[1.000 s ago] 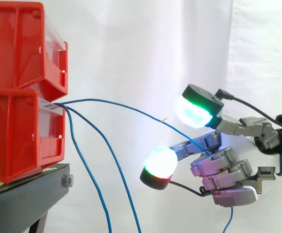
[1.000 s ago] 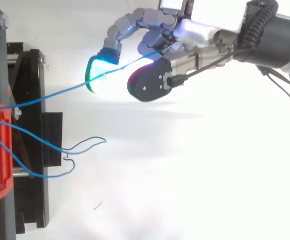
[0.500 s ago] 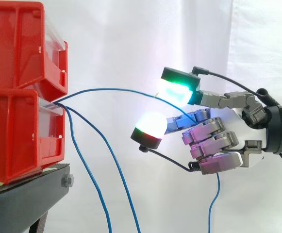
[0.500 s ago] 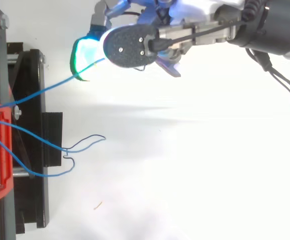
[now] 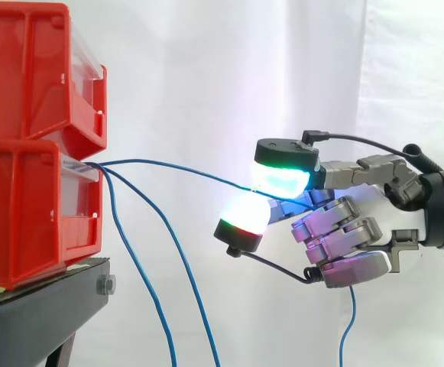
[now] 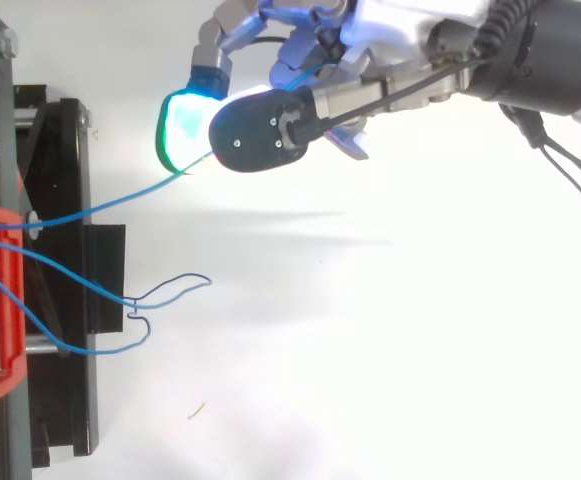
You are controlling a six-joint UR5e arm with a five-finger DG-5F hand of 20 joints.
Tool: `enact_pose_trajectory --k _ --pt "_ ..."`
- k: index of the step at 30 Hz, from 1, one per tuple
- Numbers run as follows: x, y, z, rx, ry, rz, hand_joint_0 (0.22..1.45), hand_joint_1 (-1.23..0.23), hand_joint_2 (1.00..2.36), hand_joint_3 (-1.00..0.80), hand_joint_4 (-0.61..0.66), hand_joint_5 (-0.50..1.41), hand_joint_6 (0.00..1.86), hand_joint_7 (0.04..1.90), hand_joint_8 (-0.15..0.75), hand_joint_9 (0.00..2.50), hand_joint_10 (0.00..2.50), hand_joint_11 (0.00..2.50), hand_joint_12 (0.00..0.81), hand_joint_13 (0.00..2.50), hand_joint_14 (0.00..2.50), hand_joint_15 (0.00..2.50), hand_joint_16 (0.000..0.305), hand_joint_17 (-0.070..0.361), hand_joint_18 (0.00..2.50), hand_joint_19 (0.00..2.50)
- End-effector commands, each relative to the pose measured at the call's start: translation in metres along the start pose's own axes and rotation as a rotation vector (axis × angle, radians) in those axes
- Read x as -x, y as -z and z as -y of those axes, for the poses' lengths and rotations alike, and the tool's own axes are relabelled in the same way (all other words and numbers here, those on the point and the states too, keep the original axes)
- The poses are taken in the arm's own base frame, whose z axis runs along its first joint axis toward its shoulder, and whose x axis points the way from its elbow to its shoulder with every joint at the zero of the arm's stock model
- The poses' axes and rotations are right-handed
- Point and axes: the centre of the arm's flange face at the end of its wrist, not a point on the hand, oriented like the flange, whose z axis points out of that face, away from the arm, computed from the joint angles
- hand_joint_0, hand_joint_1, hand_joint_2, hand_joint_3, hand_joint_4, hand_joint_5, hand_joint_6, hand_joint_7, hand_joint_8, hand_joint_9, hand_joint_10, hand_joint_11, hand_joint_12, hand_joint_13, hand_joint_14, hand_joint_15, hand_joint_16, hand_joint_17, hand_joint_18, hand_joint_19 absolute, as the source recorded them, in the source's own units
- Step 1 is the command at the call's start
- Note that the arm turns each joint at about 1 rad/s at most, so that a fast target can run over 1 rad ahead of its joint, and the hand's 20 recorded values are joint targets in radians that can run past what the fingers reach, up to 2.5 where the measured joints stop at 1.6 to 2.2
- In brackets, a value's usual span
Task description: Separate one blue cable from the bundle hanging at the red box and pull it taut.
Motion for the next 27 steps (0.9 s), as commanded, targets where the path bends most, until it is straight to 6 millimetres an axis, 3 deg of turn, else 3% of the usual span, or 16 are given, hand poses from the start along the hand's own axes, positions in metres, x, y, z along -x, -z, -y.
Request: enact_pose_trajectory --k 1,7,20,27 --pt "-0.004 0.001 0.002 -0.013 0.003 -0.006 0.63 -0.73 1.02 -0.22 0.18 -0.21 0.85 0.8 0.44 1.07 2.5 2.5 0.548 1.78 2.5 1.54 0.206 0.155 2.19 1.06" --pt "-0.012 0.006 0.005 -0.063 0.015 -0.023 0.61 -0.71 1.01 -0.31 0.16 -0.21 0.85 0.82 0.442 1.05 2.5 2.5 0.544 1.73 2.5 1.52 0.198 0.148 2.12 1.1" --pt "-0.021 0.008 0.006 -0.073 0.025 -0.083 0.64 -0.79 1.02 -0.11 0.13 -0.21 0.89 0.79 0.414 1.04 2.5 2.5 0.494 1.7 2.5 1.52 0.198 0.148 2.15 1.17" --pt "-0.019 0.015 -0.016 -0.072 0.044 -0.08 0.65 -0.81 1.02 -0.08 0.12 -0.21 0.9 0.8 0.396 1.02 2.5 2.5 0.487 1.68 2.5 1.53 0.195 0.146 2.12 1.19"
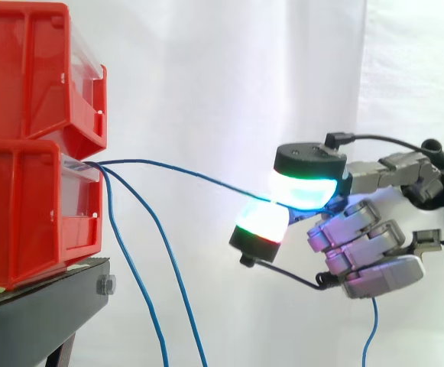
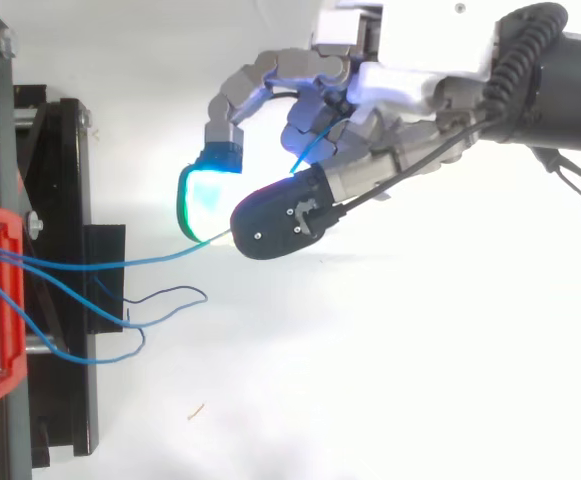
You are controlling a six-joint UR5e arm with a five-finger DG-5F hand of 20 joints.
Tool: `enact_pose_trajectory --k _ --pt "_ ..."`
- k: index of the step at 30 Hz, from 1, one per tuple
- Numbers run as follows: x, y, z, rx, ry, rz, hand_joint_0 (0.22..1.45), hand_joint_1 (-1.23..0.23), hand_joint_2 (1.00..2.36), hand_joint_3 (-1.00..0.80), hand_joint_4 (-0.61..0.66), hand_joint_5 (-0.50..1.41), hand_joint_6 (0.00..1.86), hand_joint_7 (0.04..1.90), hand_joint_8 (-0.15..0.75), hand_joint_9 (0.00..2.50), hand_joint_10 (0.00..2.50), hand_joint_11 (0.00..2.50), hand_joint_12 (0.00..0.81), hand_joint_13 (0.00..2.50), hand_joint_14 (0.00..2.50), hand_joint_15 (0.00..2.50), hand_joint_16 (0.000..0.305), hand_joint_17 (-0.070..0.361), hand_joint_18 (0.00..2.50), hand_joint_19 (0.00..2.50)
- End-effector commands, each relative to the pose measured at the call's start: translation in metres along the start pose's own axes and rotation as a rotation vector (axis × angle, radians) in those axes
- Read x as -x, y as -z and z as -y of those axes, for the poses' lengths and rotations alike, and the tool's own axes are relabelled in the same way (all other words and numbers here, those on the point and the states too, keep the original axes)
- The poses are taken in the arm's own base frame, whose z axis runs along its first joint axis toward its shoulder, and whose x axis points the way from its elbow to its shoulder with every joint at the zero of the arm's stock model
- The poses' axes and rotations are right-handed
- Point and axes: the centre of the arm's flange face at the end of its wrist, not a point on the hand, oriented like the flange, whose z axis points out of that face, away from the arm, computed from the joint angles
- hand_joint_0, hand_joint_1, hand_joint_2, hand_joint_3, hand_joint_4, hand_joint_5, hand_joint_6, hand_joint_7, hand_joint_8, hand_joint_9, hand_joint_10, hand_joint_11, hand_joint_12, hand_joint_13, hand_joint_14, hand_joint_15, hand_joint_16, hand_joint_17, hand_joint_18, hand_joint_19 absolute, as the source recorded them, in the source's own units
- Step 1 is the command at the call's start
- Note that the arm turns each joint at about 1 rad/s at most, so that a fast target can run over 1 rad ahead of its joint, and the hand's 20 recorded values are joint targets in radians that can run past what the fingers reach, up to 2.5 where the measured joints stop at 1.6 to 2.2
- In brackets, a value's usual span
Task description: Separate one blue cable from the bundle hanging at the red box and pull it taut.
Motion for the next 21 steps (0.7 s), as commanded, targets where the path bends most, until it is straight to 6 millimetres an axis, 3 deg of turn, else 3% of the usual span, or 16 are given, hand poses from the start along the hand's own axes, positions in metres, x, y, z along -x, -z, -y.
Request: enact_pose_trajectory --k 1,11,21 --pt "0.001 0.006 -0.009 -0.017 0.016 0.0 0.66 -0.81 1.02 -0.08 0.12 -0.21 0.9 0.78 0.397 1.02 2.5 2.5 0.487 1.67 2.5 1.52 0.198 0.148 2.12 1.19" --pt "-0.005 0.01 -0.005 -0.06 0.02 -0.005 0.61 -0.74 1.01 -0.33 0.11 -0.21 0.89 0.83 0.408 0.98 2.5 2.5 0.495 1.6 2.5 1.5 0.178 0.134 1.99 1.24" --pt "-0.01 0.01 -0.005 -0.06 0.019 -0.007 0.59 -0.66 1.01 -0.42 0.12 -0.2 0.89 0.85 0.406 1.0 2.5 2.5 0.487 1.6 2.5 1.49 0.178 0.133 1.99 1.22"
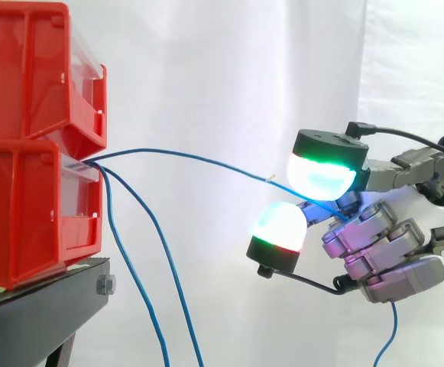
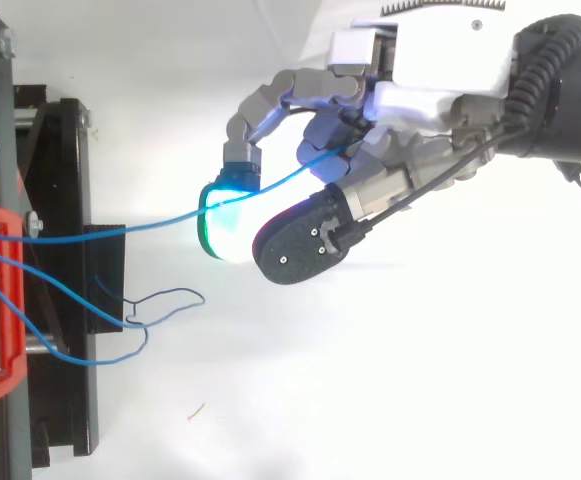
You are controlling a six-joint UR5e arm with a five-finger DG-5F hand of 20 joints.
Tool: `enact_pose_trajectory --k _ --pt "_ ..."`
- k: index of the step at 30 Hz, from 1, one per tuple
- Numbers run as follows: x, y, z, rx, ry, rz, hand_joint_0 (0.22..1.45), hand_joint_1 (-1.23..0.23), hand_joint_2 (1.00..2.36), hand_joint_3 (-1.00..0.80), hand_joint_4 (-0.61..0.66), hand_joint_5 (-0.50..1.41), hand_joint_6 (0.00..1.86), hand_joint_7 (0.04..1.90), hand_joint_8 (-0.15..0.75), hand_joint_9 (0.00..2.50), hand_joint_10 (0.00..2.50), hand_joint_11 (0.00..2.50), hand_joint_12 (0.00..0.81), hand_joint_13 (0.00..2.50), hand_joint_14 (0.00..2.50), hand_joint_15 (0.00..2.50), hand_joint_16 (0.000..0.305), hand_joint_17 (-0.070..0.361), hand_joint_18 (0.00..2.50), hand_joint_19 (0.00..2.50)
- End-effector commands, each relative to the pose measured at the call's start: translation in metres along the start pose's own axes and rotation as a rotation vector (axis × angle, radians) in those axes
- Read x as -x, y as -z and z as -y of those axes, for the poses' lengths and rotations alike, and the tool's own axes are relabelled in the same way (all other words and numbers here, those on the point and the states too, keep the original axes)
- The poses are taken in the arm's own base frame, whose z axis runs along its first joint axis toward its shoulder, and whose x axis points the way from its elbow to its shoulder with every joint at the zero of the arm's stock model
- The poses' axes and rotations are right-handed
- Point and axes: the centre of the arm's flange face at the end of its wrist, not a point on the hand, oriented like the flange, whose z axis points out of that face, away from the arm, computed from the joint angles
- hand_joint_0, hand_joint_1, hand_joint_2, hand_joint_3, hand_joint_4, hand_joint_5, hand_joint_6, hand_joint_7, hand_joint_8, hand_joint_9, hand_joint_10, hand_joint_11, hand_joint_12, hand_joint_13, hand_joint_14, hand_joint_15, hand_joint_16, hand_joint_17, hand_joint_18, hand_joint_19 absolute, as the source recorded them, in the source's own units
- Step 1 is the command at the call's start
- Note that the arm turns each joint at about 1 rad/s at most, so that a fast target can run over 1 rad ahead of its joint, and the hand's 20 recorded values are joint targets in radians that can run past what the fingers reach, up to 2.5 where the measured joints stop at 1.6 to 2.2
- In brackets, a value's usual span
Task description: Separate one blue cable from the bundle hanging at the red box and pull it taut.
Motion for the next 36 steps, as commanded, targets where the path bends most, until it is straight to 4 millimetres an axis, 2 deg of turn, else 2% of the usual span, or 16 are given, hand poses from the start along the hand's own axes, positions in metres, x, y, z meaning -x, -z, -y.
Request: enact_pose_trajectory --k 1,7,8,9,11,12,14,16,18,19,20,21,22,23,29,36 --pt "-0.0018 0.0 0.0008 -0.002 0.0 -0.002 0.6 -0.66 1.01 -0.38 0.11 -0.2 0.89 0.85 0.409 1.0 2.5 2.5 0.489 1.6 2.5 1.49 0.177 0.133 1.99 1.23" --pt "-0.0008 -0.0003 0.0 0.001 0.001 -0.001 0.61 -0.7 1.02 -0.25 0.12 -0.2 0.89 0.84 0.399 0.97 2.5 2.5 0.489 1.6 2.5 1.51 0.187 0.14 2.01 1.23" --pt "-0.0019 -0.0004 -0.0001 0.001 0.001 -0.002 0.6 -0.7 1.01 -0.29 0.12 -0.2 0.89 0.84 0.391 0.93 2.5 2.5 0.482 1.56 2.5 1.51 0.176 0.132 1.95 1.24" --pt "-0.0019 -0.0004 -0.0001 0.001 0.001 -0.002 0.59 -0.7 1.01 -0.32 0.12 -0.21 0.88 0.84 0.378 0.88 2.5 2.5 0.472 1.51 2.5 1.5 0.058 0.13 1.92 1.26" --pt "-0.0018 -0.0001 0.0007 0.0 0.002 -0.002 0.55 -0.67 1.0 -0.47 0.13 -0.2 0.77 0.84 0.32 0.74 2.5 1.76 0.422 1.32 2.5 1.36 0.054 0.122 1.72 1.93" --pt "-0.0018 -0.0001 0.0007 0.0 0.002 -0.002 0.54 -0.66 1.0 -0.48 0.13 -0.2 0.77 0.82 0.324 0.75 2.5 1.72 0.424 1.32 2.47 1.36 0.055 0.123 1.7 1.92" --pt "-0.0018 -0.0001 0.0007 0.0 0.002 -0.002 0.52 -0.61 1.0 -0.5 0.14 -0.19 0.69 0.9 0.329 0.76 2.5 1.49 0.423 1.39 1.4 1.49 0.057 0.127 1.62 2.05" --pt "-0.002 -0.0003 0.0005 0.001 0.003 -0.004 0.51 -0.6 1.0 -0.5 0.14 -0.19 0.64 0.97 0.329 0.82 2.38 1.41 0.42 1.43 0.85 1.6 0.058 0.13 1.53 1.95" --pt "-0.002 -0.0007 -0.0004 0.004 0.006 -0.004 0.51 -0.6 1.0 -0.5 0.14 -0.18 0.61 1.02 0.329 0.86 1.98 1.44 0.425 1.46 0.43 1.7 0.058 0.13 1.46 1.82" --pt "-0.002 -0.0004 0.0004 0.003 0.007 -0.004 0.51 -0.59 1.0 -0.5 0.14 -0.18 0.58 1.08 0.335 0.9 1.64 1.44 0.426 1.47 0.04 1.75 0.059 0.134 1.37 1.65" --pt "-0.002 -0.0007 -0.0004 0.004 0.007 -0.004 0.51 -0.59 1.0 -0.5 0.15 -0.18 0.55 1.11 0.335 0.94 1.27 1.52 0.429 1.42 0.01 1.63 0.06 0.136 1.31 1.56" --pt "-0.002 -0.0004 0.0004 0.003 0.006 -0.004 0.51 -0.59 1.0 -0.5 0.16 -0.18 0.55 1.11 0.337 0.95 1.15 1.52 0.433 1.37 0.01 1.57 0.062 0.139 1.28 1.52" --pt "-0.002 -0.0004 0.0004 0.003 0.006 -0.004 0.5 -0.59 1.0 -0.5 0.16 -0.18 0.52 1.15 0.342 0.99 0.48 1.7 0.44 1.28 0.02 1.36 0.062 0.14 1.18 1.39" --pt "-0.002 -0.0004 0.0004 0.003 0.006 -0.004 0.5 -0.58 1.0 -0.5 0.16 -0.17 0.5 1.17 0.347 1.02 0.11 1.71 0.446 1.17 0.03 1.19 0.064 0.144 1.11 1.23" --pt "-0.0011 -0.0003 0.0004 0.003 0.006 -0.004 0.5 -0.58 1.0 -0.5 0.19 -0.19 0.5 1.06 0.355 0.85 0.02 1.13 0.43 0.92 0.03 0.77 0.066 0.15 0.88 0.97" --pt "0.0 -0.001 -0.0003 0.01 0.006 -0.002 0.5 -0.58 1.0 -0.5 0.19 -0.2 0.5 1.01 0.344 0.78 0.02 0.96 0.417 0.82 0.02 0.64 0.066 0.149 0.77 0.83"
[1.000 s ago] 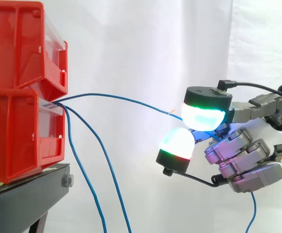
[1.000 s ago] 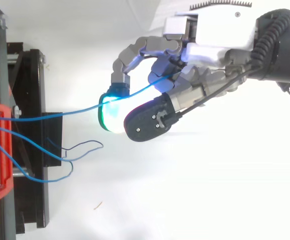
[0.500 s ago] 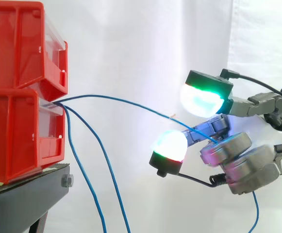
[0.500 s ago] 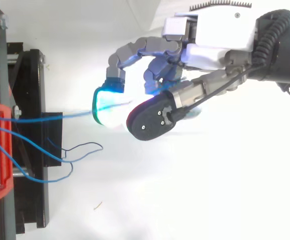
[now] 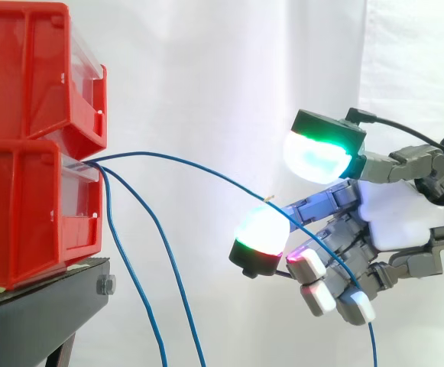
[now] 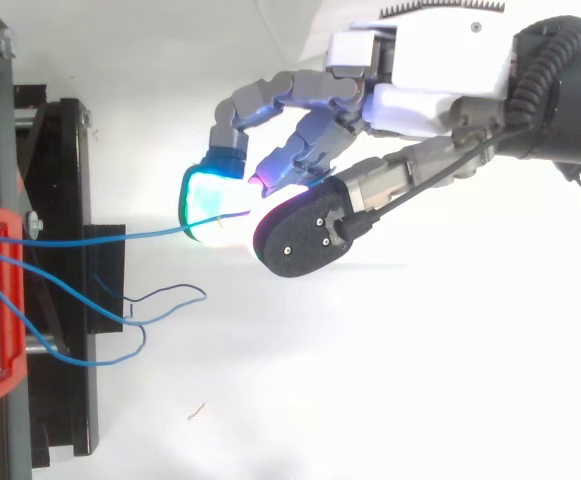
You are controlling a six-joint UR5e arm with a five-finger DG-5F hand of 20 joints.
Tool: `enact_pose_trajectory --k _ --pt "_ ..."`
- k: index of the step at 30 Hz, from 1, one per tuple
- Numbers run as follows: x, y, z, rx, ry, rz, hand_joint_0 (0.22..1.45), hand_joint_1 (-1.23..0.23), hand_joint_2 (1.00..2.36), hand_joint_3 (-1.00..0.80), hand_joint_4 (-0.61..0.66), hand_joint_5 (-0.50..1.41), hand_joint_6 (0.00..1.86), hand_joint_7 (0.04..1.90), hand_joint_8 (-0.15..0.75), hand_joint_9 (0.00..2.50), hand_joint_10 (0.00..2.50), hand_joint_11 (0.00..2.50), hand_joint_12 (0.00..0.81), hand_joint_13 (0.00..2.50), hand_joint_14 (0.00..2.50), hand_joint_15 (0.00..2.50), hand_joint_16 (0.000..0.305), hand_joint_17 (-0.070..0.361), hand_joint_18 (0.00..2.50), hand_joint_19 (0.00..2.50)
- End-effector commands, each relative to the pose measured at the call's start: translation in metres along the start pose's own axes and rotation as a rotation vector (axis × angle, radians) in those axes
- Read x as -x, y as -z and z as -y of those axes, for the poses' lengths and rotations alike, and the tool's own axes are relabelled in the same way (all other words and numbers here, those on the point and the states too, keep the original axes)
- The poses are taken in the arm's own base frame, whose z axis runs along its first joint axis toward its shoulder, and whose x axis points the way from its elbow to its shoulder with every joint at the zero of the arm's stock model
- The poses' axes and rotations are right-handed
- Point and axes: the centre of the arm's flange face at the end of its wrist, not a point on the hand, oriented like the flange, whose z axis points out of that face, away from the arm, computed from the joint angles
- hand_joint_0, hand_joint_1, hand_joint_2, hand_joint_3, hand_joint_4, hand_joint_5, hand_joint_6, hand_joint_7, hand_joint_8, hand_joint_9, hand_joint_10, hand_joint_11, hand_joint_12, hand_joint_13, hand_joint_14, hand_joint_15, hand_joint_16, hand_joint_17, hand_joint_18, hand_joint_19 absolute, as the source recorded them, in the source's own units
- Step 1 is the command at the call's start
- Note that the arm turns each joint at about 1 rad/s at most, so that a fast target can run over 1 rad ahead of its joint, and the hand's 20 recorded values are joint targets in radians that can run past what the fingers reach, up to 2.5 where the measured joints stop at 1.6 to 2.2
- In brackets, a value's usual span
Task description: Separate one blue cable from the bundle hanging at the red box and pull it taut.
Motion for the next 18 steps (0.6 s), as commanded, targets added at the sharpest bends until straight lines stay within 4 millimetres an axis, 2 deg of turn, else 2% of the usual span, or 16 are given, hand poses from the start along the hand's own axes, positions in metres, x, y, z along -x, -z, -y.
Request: enact_pose_trajectory --k 1,9,13,16,18 --pt "0.0002 -0.0004 -0.0004 0.005 0.0 0.0 0.5 -0.58 1.0 -0.5 0.19 -0.2 0.5 1.01 0.345 0.78 0.02 0.97 0.419 0.82 0.02 0.65 0.066 0.148 0.76 0.83" --pt "0.0002 -0.001 -0.001 0.011 -0.001 0.001 0.54 -0.54 1.0 -0.5 0.2 -0.18 0.5 1.02 0.347 0.89 0.02 1.08 0.406 0.89 0.03 0.72 0.062 0.139 0.8 0.91" --pt "0.0002 -0.001 -0.001 0.011 -0.001 0.001 0.61 -0.56 1.01 -0.39 0.14 -0.16 0.52 1.19 0.326 0.95 0.02 1.17 0.402 0.94 0.03 0.78 0.059 0.132 0.83 0.95" --pt "0.0002 -0.001 -0.001 0.011 -0.001 0.001 0.62 -0.64 1.01 -0.31 0.14 -0.19 0.68 0.95 0.32 0.96 0.02 1.26 0.403 0.96 0.03 0.81 0.059 0.132 0.85 0.96" --pt "-0.0009 -0.0011 -0.0011 0.011 -0.001 -0.001 0.62 -0.66 1.01 -0.3 0.14 -0.2 0.73 0.9 0.324 0.97 0.02 1.3 0.402 0.97 0.03 0.82 0.059 0.133 0.86 0.95"
